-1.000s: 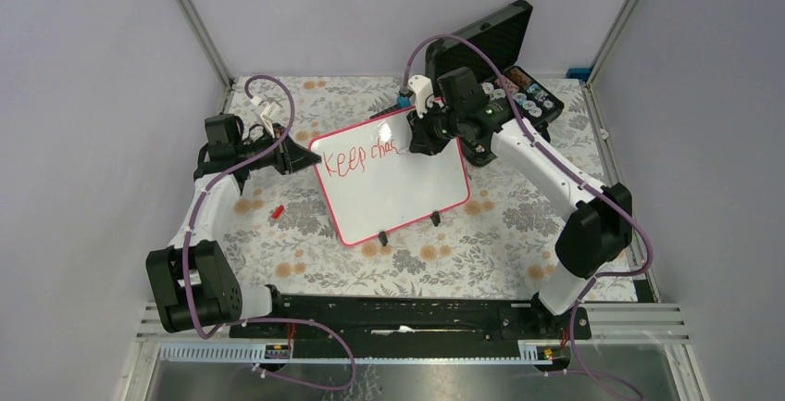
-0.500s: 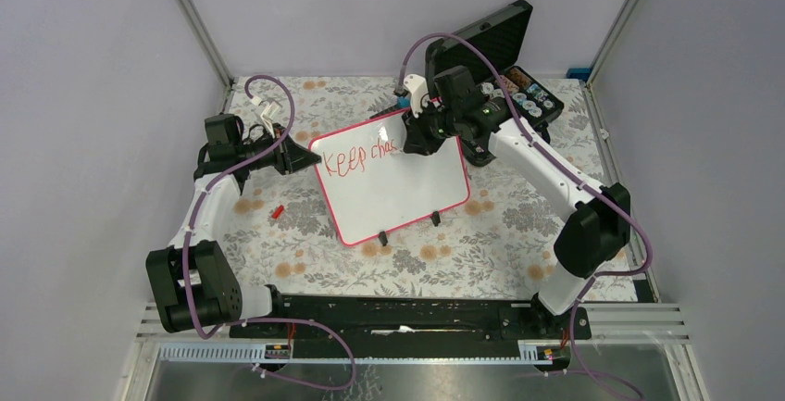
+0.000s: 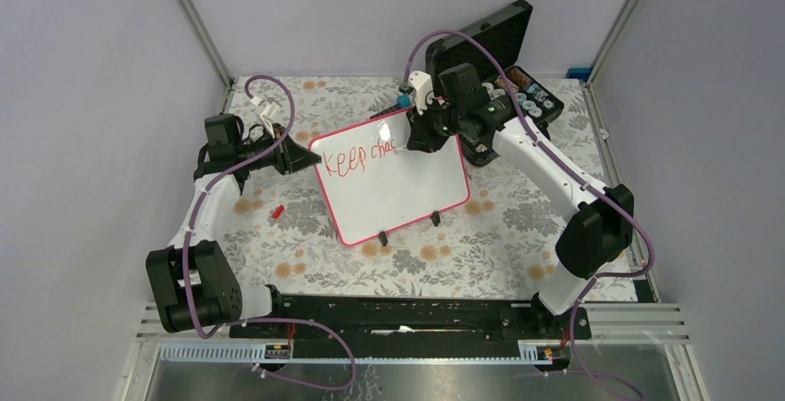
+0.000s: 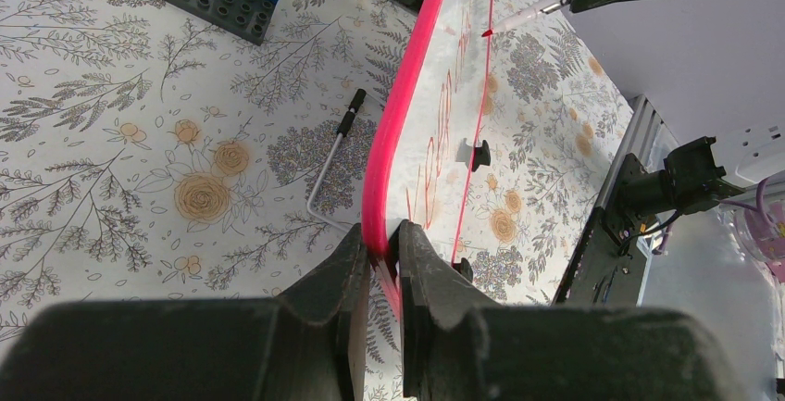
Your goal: Write a sentence on the whiteboard
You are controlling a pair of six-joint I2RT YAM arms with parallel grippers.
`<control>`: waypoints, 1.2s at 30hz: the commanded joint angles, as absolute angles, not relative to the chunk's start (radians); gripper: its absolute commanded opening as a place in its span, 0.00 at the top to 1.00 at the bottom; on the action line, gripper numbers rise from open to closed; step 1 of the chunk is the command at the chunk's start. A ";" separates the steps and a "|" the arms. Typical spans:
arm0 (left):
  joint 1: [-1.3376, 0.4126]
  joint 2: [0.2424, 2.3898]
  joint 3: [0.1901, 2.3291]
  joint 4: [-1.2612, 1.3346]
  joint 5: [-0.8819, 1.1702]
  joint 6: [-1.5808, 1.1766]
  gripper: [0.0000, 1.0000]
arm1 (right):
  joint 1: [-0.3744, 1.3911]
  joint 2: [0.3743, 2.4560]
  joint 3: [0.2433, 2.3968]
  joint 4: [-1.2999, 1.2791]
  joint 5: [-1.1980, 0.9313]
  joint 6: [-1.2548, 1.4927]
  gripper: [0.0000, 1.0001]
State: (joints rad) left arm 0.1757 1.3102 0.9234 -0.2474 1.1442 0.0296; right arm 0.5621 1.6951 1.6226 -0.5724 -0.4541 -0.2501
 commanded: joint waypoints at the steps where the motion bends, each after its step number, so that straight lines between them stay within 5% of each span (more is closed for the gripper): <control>1: 0.158 1.292 0.936 -0.219 1.139 0.092 1.00 | 0.560 1.657 1.626 -0.577 -0.461 -0.263 1.00; 36: 0.157 1.293 0.936 -0.218 1.138 0.092 1.00 | 0.533 1.716 1.707 -0.564 -0.429 -0.250 1.00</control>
State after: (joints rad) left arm 0.1757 1.3102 0.9234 -0.2474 1.1442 0.0296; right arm 0.5365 1.7031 1.6665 -0.5762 -0.4282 -0.2504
